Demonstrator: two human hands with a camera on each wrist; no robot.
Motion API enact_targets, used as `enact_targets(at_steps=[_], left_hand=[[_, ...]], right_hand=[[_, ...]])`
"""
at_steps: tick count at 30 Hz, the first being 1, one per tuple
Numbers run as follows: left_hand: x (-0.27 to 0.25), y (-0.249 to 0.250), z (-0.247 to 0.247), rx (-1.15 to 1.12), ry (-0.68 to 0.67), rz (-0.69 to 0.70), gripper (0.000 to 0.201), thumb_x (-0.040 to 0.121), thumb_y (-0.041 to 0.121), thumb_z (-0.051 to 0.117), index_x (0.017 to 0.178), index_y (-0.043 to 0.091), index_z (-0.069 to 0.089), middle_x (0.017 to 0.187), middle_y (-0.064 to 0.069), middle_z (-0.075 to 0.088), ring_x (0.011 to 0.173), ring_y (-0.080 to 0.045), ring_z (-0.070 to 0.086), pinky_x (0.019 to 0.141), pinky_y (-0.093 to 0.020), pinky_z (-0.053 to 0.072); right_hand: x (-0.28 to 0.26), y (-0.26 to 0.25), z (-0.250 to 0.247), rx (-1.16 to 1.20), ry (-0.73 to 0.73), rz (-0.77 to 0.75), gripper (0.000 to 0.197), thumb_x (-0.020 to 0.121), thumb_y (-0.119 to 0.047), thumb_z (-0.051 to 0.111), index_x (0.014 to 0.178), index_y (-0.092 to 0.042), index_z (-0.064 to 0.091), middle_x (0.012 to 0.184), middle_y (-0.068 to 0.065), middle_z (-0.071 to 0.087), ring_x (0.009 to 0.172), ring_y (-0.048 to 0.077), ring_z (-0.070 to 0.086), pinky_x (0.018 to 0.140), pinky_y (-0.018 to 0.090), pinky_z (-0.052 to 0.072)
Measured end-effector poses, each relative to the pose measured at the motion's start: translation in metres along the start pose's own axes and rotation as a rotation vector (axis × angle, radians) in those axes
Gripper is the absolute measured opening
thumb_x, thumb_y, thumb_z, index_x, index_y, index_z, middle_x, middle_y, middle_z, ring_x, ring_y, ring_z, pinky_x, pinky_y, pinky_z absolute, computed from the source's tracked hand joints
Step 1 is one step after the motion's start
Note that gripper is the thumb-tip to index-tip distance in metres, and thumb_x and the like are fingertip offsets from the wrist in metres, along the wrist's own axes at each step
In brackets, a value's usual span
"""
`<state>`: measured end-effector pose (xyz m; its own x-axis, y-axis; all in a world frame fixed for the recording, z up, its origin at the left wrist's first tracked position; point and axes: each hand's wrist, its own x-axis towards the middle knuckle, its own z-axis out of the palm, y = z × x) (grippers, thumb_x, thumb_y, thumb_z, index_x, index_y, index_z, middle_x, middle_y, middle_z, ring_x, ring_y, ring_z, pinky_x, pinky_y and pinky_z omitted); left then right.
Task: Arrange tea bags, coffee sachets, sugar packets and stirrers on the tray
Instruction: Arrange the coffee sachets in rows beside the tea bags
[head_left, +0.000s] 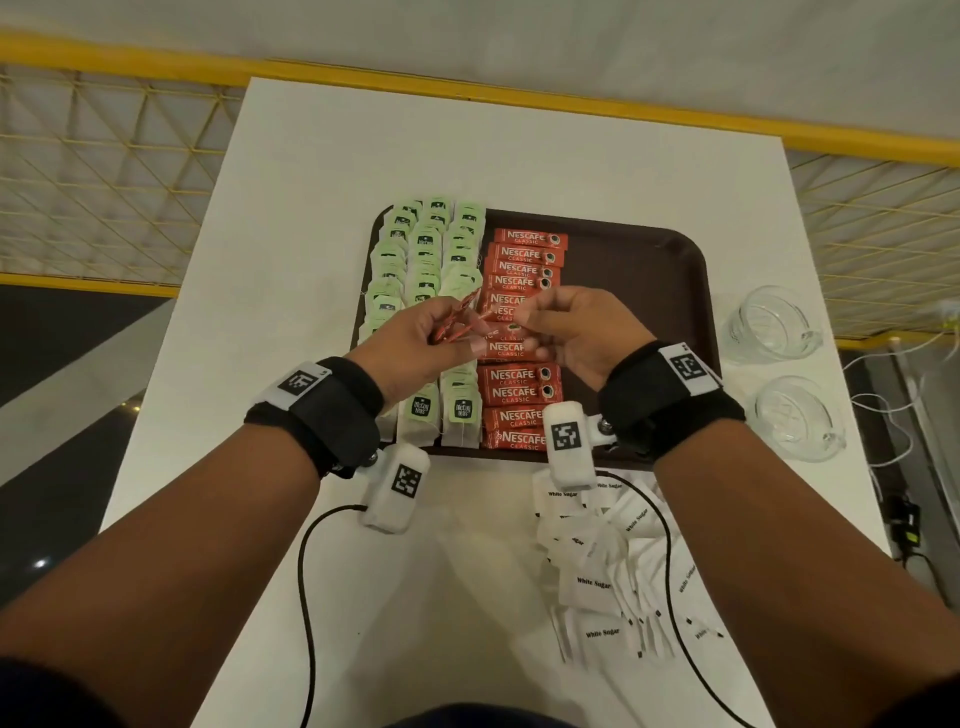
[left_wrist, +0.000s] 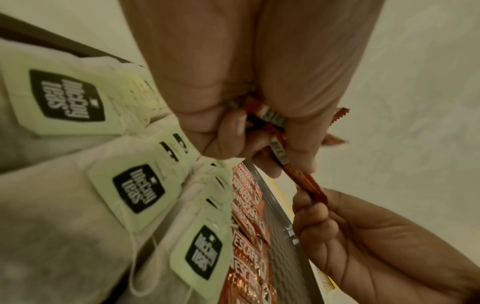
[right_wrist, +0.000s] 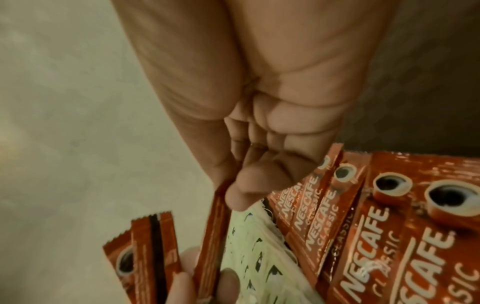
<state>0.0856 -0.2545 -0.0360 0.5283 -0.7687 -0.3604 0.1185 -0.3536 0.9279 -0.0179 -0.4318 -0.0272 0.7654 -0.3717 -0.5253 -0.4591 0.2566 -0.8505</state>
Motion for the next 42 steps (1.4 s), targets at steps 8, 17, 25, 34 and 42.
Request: enact_targets(at_steps=[8, 17, 25, 34, 42], left_hand=[[0.004, -0.007, -0.021, -0.021, 0.152, -0.058, 0.024, 0.102, 0.039, 0.045, 0.103, 0.023, 0.063, 0.084, 0.006, 0.057, 0.066, -0.008, 0.040, 0.059, -0.024, 0.037], [0.006, 0.001, -0.029, -0.292, 0.181, -0.179, 0.029, 0.099, 0.049, 0.041, 0.096, 0.020, 0.040, 0.063, 0.004, 0.036, 0.049, -0.009, 0.023, 0.040, -0.021, 0.020], [0.007, -0.002, -0.027, -0.130, 0.208, -0.092, 0.017, 0.103, 0.033, 0.044, 0.106, 0.019, 0.054, 0.084, -0.001, 0.063, 0.053, -0.010, 0.047, 0.046, -0.023, 0.037], [0.013, -0.002, -0.015, -0.014, 0.120, -0.003, 0.016, 0.097, 0.034, 0.057, 0.091, 0.019, 0.056, 0.058, 0.013, 0.057, 0.052, -0.007, 0.048, 0.048, -0.021, 0.038], [0.021, 0.002, -0.003, 0.138, 0.077, 0.109, 0.015, 0.090, 0.020, 0.068, 0.091, 0.008, 0.058, 0.076, 0.007, 0.052, 0.053, 0.009, 0.046, 0.052, -0.005, 0.038]], right_hand=[[0.006, -0.002, -0.018, -0.035, 0.119, -0.085, 0.012, 0.088, 0.000, 0.065, 0.098, -0.005, 0.068, 0.086, 0.007, 0.072, 0.072, 0.013, 0.068, 0.067, 0.024, 0.057], [0.035, 0.011, -0.030, -0.403, 0.367, -0.075, 0.012, 0.092, -0.010, 0.062, 0.101, -0.012, 0.071, 0.088, 0.000, 0.068, 0.070, 0.002, 0.059, 0.058, 0.011, 0.043], [0.047, 0.006, -0.026, -0.624, 0.330, -0.085, 0.014, 0.093, -0.011, 0.062, 0.104, -0.014, 0.070, 0.100, -0.004, 0.063, 0.082, 0.003, 0.056, 0.064, 0.008, 0.036], [0.036, -0.009, -0.021, -0.651, 0.307, -0.206, 0.024, 0.097, -0.034, 0.054, 0.103, -0.016, 0.069, 0.091, 0.002, 0.069, 0.076, 0.010, 0.058, 0.071, 0.023, 0.045], [0.018, -0.009, 0.000, -0.270, -0.125, -0.066, 0.017, 0.095, -0.019, 0.061, 0.095, -0.005, 0.070, 0.075, 0.006, 0.070, 0.055, 0.012, 0.053, 0.051, 0.023, 0.041]])
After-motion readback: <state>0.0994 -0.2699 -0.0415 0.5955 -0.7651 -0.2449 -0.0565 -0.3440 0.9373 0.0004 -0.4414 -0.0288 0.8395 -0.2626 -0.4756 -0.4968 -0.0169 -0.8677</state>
